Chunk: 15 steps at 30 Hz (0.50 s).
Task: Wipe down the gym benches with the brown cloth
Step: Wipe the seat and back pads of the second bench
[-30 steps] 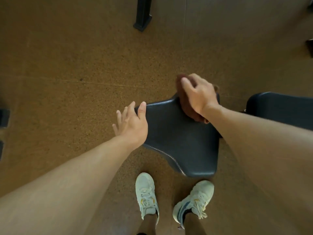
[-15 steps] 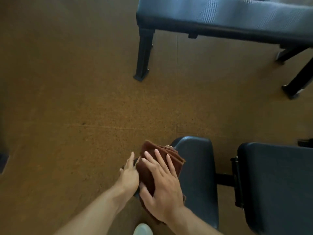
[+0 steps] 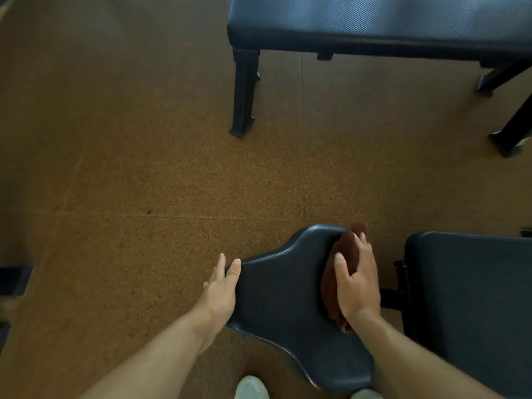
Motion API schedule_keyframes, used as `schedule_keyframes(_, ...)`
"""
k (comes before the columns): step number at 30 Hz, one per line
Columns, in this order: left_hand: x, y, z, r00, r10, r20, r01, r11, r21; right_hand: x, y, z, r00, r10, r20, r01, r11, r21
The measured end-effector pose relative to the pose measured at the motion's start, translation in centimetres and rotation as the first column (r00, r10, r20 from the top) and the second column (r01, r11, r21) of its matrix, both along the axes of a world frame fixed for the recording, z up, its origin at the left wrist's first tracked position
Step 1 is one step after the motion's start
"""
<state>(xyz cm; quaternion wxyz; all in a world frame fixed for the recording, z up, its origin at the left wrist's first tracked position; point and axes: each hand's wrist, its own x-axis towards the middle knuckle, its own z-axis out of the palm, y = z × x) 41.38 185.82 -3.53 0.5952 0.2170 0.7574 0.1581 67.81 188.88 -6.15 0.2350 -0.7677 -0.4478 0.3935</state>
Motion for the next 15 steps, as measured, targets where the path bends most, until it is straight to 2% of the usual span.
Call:
schedule_keyframes(3, 0.0, -0.1, 0.1, 1.0, 0.01, 0.0, -0.01, 1.0, 0.017, -0.2, -4.6, 0.0, 0.97, -0.241, -0.015, 0.238, 0.964, -0.115)
schedule_keyframes(8, 0.3, 0.0, 0.4, 0.999, -0.002, -0.038, 0.003, 0.999, 0.037, -2.6, -11.3, 0.7, 0.893, -0.448, 0.045, 0.45, 0.882, -0.142)
schedule_keyframes(13, 0.9, -0.2, 0.7, 0.995, -0.016, -0.1, 0.023, 0.997, 0.074, -4.6, -13.1, 1.2, 0.834, -0.54, 0.117, 0.552, 0.817, -0.164)
schedule_keyframes(15, 1.0, -0.1, 0.6, 0.994, -0.018, -0.112, 0.027, 0.996, 0.086, -5.0, -12.6, 1.6, 0.855, -0.477, 0.206, 0.515, 0.831, -0.21)
